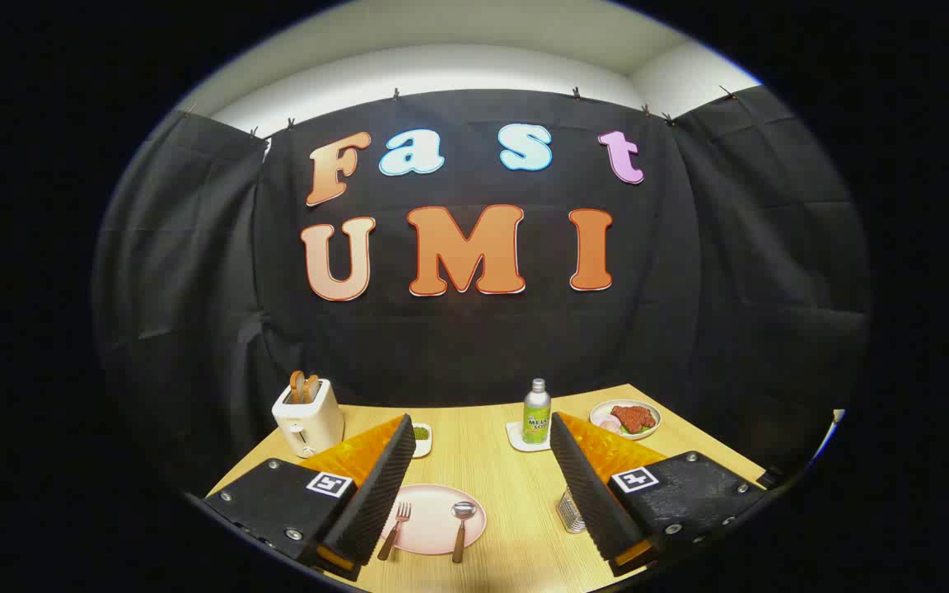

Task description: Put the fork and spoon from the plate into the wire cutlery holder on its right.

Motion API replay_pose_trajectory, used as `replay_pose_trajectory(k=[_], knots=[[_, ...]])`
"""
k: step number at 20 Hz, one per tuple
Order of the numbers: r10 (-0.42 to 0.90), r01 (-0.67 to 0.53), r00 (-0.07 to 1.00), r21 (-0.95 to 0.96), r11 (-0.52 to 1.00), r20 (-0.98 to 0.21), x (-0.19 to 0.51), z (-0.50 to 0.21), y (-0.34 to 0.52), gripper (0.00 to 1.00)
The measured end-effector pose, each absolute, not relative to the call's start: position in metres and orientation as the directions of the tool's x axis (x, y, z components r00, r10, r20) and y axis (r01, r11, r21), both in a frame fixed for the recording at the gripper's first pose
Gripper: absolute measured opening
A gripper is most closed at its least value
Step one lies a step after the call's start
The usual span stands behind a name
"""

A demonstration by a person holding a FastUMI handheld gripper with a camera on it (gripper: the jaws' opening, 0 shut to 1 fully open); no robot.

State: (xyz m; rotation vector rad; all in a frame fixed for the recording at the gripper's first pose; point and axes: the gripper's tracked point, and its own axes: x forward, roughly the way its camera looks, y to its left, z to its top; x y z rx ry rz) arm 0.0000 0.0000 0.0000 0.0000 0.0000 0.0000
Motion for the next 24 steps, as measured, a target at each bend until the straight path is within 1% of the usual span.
replay_pose_trajectory(k=[13, 24], knots=[[-0.01, 0.01, 1.0, -0.051, 0.999, 0.003, 0.006, -0.004, 0.0, 0.98], [0.014, -0.02, 0.998, -0.099, 0.995, -0.055, 0.036, -0.045, 0.019, 0.98]])
